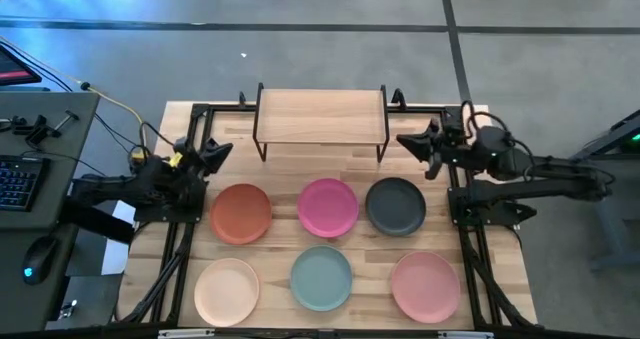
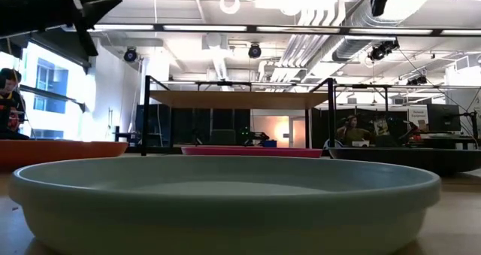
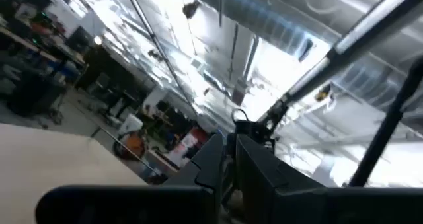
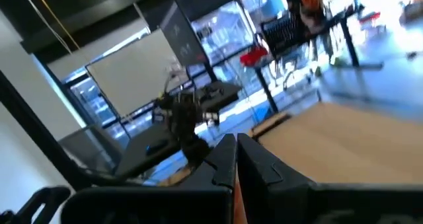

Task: Place and stack plates onto a shelf
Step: Put the pink plate on the shelf

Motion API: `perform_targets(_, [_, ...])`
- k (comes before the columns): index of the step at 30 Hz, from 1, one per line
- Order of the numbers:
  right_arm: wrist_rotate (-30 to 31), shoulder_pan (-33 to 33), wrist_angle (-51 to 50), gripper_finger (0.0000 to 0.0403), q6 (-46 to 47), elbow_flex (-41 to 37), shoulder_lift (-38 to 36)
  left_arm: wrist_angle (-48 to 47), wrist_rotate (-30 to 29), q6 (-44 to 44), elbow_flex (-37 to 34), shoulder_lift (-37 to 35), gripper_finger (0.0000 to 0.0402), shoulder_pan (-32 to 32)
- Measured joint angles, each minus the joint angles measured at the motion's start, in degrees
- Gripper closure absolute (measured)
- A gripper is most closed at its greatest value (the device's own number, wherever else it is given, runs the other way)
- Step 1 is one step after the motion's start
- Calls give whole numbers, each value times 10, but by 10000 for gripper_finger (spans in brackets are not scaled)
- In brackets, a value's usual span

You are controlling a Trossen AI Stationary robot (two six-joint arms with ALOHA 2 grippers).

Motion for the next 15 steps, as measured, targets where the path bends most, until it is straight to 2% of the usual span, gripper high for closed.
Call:
perform_targets(3, [-11,0,1,402,46,0,28,-19,4,21,60,60,361,-1])
perform_targets(5, [-25,0,9,401,71,0,49,-63,5,54,114,109,347,-1])
perform_targets(7, [-41,0,15,393,80,2,70,-144,6,90,181,149,330,-1])
perform_targets(9, [-50,0,14,379,86,12,93,-265,-5,114,250,180,312,-1])
perform_targets(12, [-63,8,-19,346,87,42,133,-419,-37,116,329,221,285,-1])
perform_targets(15, [-79,23,-119,302,69,96,184,-474,-47,92,367,239,264,-1])
